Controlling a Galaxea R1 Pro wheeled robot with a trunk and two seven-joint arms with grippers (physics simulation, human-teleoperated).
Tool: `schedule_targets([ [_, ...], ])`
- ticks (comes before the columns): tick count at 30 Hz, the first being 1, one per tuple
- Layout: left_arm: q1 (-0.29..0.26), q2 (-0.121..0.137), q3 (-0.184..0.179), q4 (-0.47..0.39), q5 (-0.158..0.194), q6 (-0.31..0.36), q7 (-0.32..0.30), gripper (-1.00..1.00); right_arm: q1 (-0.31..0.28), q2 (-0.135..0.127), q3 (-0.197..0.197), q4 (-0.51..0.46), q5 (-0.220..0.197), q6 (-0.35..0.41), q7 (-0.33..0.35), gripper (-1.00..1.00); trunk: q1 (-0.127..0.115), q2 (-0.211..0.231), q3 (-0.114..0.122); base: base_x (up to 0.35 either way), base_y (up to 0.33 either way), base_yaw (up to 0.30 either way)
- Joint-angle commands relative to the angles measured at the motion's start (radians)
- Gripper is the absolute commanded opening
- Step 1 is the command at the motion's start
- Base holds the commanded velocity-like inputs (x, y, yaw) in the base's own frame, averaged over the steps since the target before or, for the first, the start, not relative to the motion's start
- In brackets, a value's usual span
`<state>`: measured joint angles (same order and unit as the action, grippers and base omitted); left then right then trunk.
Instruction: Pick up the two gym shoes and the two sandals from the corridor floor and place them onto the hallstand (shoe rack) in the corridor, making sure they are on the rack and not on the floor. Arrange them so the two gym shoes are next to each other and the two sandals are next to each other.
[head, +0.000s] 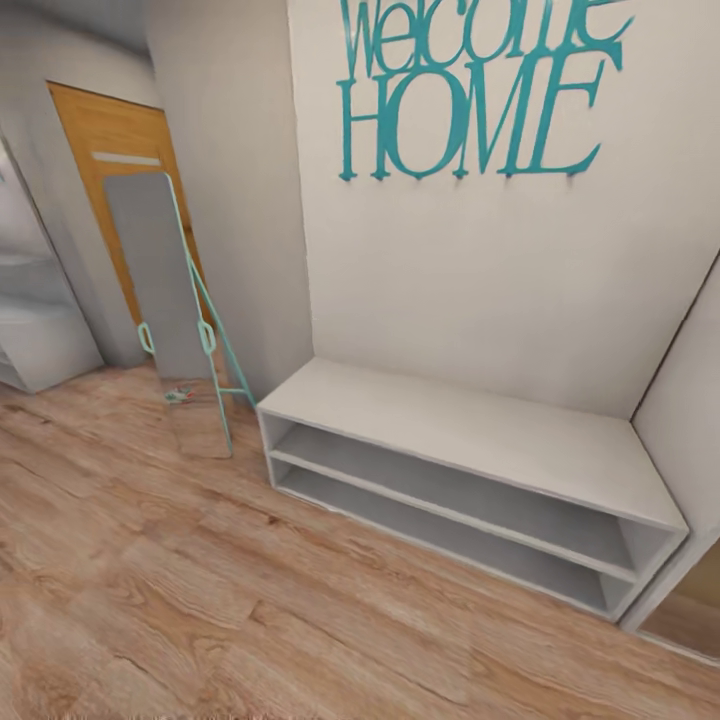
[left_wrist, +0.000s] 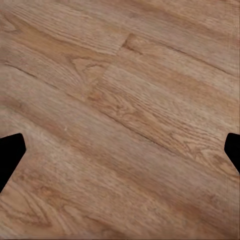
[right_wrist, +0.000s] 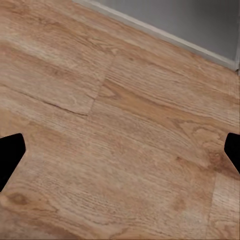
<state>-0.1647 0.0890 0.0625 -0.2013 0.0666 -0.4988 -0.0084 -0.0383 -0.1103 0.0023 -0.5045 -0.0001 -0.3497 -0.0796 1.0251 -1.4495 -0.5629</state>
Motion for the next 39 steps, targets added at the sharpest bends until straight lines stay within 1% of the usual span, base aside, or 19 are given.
schedule_targets([
  [1, -0.001, 0.0, -0.001, 0.001, 0.007, -0.003, -0.001, 1.0, 0.0, 0.0, 0.001, 0.0, 0.0, -0.003, -0.003, 1.0, 0.0, -0.001, -0.002, 0.03, 0.3, 0.269],
  [5, -0.001, 0.0, -0.001, 0.004, 0.006, -0.003, -0.001, 1.0, 0.0, 0.0, 0.001, 0.0, 0.001, -0.003, -0.003, 1.0, 0.0, -0.001, -0.005, 0.076, 0.27, 0.269],
  [10, -0.001, 0.0, -0.002, 0.005, 0.005, -0.003, -0.001, 1.0, 0.0, 0.0, 0.001, 0.0, 0.002, -0.003, -0.003, 1.0, 0.0, -0.001, -0.009, 0.041, 0.096, 0.269],
  [39, -0.002, 0.0, -0.003, 0.005, 0.005, -0.002, -0.001, 1.0, 0.0, 0.0, 0.004, 0.0, 0.005, -0.003, -0.002, 1.0, 0.0, -0.001, -0.032, 0.003, 0.006, 0.268],
])
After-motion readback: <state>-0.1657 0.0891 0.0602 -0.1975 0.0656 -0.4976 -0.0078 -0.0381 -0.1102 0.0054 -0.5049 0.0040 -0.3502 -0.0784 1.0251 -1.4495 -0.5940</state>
